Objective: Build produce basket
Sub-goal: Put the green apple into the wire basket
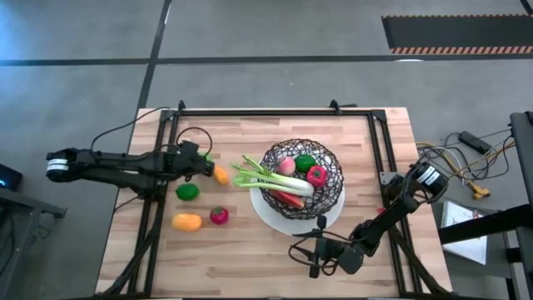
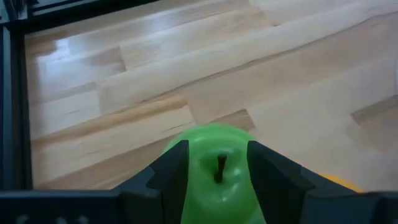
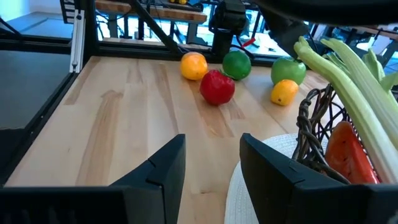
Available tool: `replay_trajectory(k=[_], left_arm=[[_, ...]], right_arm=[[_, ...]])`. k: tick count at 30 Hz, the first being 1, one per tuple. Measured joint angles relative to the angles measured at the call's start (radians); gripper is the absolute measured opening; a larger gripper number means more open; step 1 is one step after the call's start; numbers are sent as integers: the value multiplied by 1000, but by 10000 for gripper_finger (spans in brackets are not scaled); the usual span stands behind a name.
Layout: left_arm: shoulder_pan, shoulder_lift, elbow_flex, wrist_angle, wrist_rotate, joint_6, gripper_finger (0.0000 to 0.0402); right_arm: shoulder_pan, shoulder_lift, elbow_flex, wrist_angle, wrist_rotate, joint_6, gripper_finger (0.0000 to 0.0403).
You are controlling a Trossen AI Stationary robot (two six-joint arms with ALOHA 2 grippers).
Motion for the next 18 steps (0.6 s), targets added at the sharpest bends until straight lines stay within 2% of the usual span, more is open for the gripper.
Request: replay_trajectory(k=[4,14,18], left_arm=[[0,33,-5,10,-16,-2,122],[-2,51,2,23,-5,50,11],[-20,29,33,15,61,117,5]], right_arm=[[0,0,0,0,0,0,139],[6,0,0,-1,1,-6,139],[53,-18,-1,-3,42,-50,139]])
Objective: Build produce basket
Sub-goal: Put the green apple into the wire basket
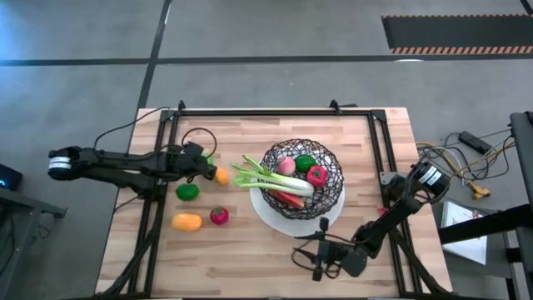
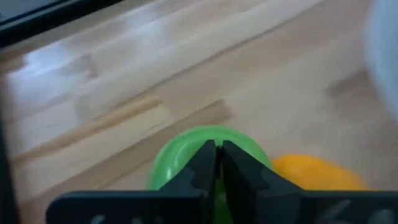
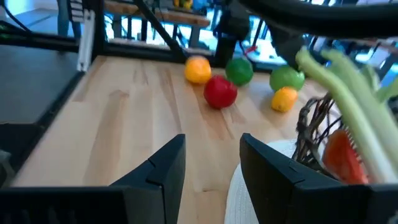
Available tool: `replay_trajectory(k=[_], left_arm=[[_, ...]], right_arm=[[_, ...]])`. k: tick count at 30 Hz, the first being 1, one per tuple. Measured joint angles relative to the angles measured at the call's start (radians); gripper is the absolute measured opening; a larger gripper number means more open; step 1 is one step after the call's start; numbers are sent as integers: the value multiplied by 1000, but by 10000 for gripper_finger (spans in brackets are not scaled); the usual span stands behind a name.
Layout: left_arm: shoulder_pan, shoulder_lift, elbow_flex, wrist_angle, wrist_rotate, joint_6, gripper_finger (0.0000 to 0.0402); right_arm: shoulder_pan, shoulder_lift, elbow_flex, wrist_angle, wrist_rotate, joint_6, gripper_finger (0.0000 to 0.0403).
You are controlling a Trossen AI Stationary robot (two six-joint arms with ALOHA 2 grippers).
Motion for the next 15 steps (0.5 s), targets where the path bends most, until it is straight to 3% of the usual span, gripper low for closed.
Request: replay_trajectory(k=[5,9,15], left_arm=[[-68,-30,96,0,-1,78,2],[-118,-29,210,-4,-90,149,2],[-133,24,367,107,-151,291,1]], right_arm=[[119,-45,0,-35,240,-43,139],[215,-62,0,-42,431,-62,139],[291,-60,0,-46,492,-49,139]])
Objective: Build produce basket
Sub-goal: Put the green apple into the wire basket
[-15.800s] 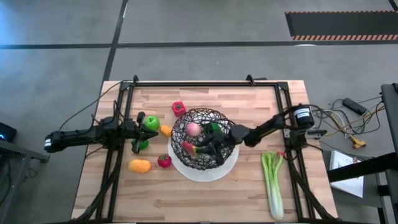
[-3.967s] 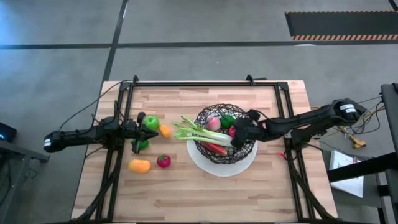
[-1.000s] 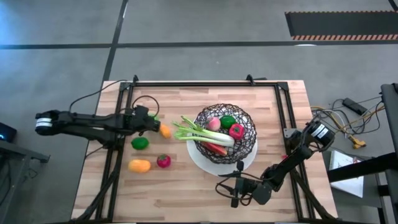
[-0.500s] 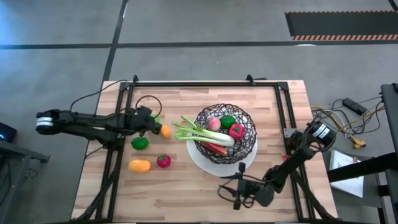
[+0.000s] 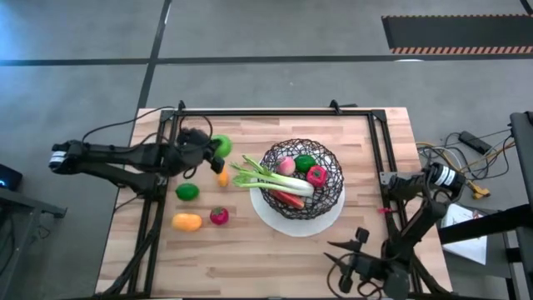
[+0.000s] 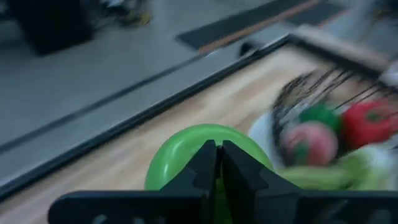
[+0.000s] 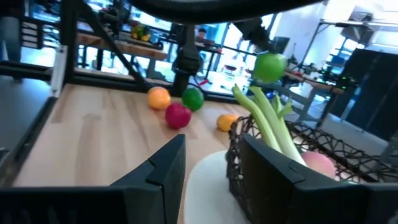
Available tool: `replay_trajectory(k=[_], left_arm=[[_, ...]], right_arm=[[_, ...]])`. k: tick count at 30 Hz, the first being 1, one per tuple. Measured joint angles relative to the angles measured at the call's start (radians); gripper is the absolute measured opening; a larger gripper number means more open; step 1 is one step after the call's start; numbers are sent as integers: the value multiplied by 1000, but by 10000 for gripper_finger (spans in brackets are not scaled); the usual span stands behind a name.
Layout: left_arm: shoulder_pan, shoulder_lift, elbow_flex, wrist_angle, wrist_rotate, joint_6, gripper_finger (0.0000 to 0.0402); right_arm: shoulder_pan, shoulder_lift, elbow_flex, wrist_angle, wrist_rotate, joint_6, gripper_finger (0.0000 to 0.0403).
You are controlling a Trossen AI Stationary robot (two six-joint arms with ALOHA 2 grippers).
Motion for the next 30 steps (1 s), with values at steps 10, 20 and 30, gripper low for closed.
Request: replay_trajectory(k=[10,20,30], left_arm=[[-1,375,96,535,346,225,1],[-13,803,366,698,642,244,1],[-26,1052,549,743,734,259,1]], right_arm=[[20,6,0,-41,-2,19,139],[24,6,0,-46,-2,20,139],[29,7,0,-50,-17,39,139]])
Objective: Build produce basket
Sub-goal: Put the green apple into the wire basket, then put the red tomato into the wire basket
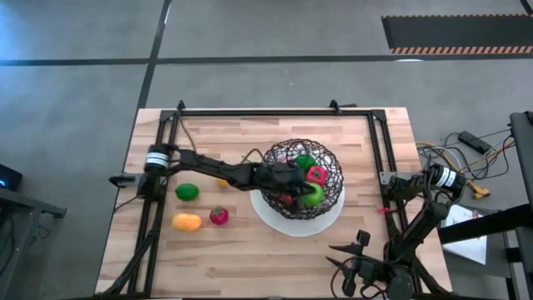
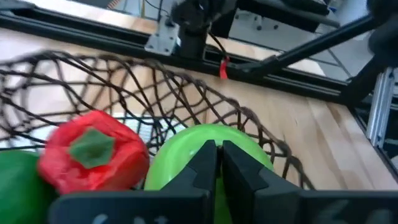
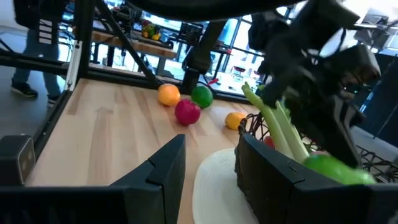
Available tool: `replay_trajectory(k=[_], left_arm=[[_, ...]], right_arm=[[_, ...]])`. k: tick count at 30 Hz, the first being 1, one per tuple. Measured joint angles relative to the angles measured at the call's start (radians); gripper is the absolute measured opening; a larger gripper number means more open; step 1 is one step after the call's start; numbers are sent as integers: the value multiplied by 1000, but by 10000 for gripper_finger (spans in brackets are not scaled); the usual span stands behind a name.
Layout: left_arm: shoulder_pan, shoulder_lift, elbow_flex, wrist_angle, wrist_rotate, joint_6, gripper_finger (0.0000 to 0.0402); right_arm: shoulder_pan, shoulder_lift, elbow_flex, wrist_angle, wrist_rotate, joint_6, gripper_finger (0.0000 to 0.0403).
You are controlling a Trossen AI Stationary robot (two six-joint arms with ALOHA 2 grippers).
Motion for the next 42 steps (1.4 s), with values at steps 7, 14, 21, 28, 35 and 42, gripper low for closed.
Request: replay_trajectory(k=[7,14,21,28,35,42], left_arm=[[-1,93,44,19,3,72,1],[-1,108,41,52,3,112,24],[0,47,37,-25,3,183,114],[-81,-208,31,-319,-91,227,149],[-413,-434,5,-690,-606,103,150],[-793,-470,-103,-821,-934,-312,150]], right_arm=[[0,0,0,0,0,2,139],[0,0,0,0,-1,2,139],[0,0,0,-2,0,7,139],[-4,0,0,-30,-1,25,139],[-11,0,-1,-105,-2,106,139],[-11,0,-1,-191,-5,171,139]])
